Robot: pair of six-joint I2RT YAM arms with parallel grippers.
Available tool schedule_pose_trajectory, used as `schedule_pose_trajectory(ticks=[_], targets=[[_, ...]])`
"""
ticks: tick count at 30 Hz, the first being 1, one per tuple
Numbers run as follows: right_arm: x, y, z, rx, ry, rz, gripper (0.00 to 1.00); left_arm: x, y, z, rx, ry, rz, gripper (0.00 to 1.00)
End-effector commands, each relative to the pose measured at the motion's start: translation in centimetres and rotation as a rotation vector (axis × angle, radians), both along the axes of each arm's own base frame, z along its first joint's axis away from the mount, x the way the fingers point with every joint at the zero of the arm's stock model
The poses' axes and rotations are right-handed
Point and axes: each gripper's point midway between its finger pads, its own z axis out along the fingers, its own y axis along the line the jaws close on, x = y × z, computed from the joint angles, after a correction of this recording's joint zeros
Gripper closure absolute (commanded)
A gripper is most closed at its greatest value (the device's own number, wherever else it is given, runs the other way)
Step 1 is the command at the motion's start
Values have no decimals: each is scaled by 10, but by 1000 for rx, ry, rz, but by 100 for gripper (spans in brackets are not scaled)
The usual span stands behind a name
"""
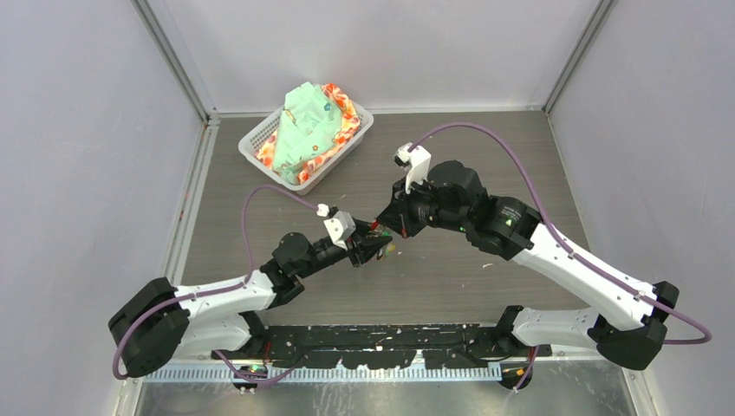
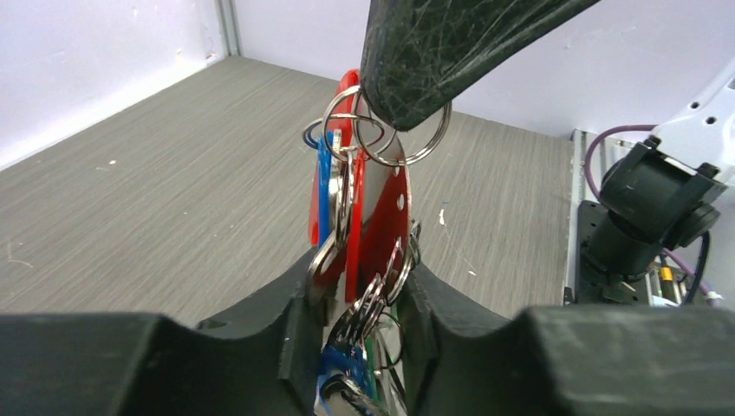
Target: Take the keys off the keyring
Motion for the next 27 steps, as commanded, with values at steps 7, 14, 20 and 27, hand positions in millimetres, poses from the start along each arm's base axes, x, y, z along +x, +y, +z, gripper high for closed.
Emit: schedule_pose_trajectory(ticks=[7, 14, 20, 27], targets=[[9, -14, 52, 187, -119, -122, 99, 23, 13, 15, -33, -24, 154, 99], [6, -29, 39, 238, -145, -163, 99, 28, 34, 27, 101, -101, 236, 100], [0, -27, 31, 271, -118, -148, 71, 24, 36, 28, 222, -159, 205, 100], [1, -35, 36, 292, -137, -175, 44, 16, 40, 33, 277, -220, 172, 100]])
